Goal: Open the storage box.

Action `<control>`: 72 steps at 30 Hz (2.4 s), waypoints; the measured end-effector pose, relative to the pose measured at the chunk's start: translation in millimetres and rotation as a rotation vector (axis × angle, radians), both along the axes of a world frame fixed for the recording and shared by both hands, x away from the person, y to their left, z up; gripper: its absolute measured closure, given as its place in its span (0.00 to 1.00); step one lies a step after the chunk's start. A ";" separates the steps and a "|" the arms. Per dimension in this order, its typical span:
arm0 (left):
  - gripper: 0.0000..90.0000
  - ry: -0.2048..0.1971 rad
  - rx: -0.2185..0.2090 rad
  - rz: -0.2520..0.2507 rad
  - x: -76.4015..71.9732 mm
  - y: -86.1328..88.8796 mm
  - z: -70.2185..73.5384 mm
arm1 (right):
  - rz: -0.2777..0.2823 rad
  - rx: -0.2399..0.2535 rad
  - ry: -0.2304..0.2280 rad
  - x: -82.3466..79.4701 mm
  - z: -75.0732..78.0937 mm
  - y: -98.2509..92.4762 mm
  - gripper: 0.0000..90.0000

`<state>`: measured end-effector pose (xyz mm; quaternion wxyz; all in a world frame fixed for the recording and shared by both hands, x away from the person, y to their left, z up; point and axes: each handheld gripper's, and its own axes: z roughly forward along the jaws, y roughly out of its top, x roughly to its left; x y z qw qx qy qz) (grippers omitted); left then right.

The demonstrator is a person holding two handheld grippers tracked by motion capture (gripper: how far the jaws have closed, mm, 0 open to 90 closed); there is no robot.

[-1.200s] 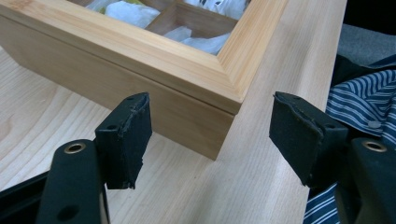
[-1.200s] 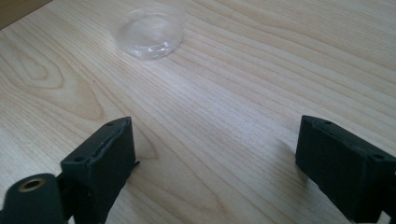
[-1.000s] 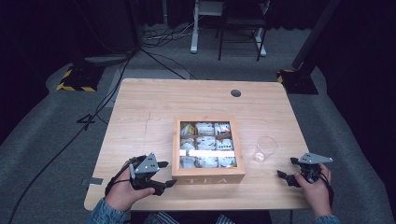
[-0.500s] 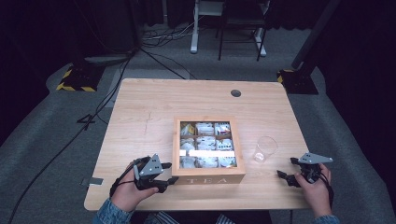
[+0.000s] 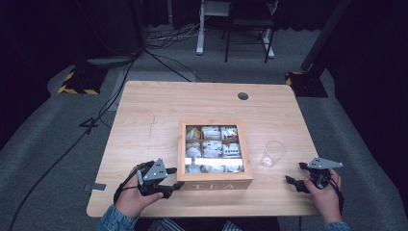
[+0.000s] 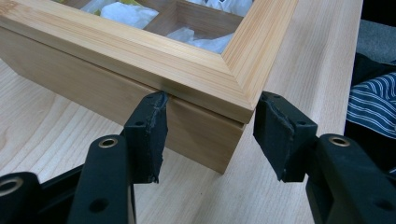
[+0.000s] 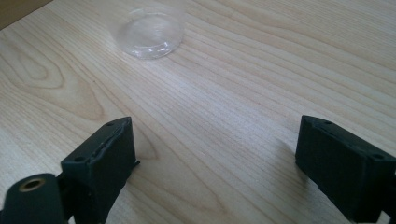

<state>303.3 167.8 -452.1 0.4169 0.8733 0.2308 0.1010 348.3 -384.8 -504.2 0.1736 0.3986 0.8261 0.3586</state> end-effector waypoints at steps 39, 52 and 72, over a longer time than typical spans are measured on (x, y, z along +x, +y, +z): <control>0.53 -0.023 -0.056 0.038 0.6 3.5 42.4 | -0.002 0.004 -0.007 -8.0 0.1 -1.9 0.17; 0.47 -0.101 -0.100 0.054 10.1 1.7 65.5 | 0.000 0.005 -0.006 -7.8 0.1 -2.1 0.17; 0.43 -0.136 -0.132 0.060 31.2 -0.1 89.4 | -0.001 0.004 -0.006 -7.9 0.1 -2.1 0.17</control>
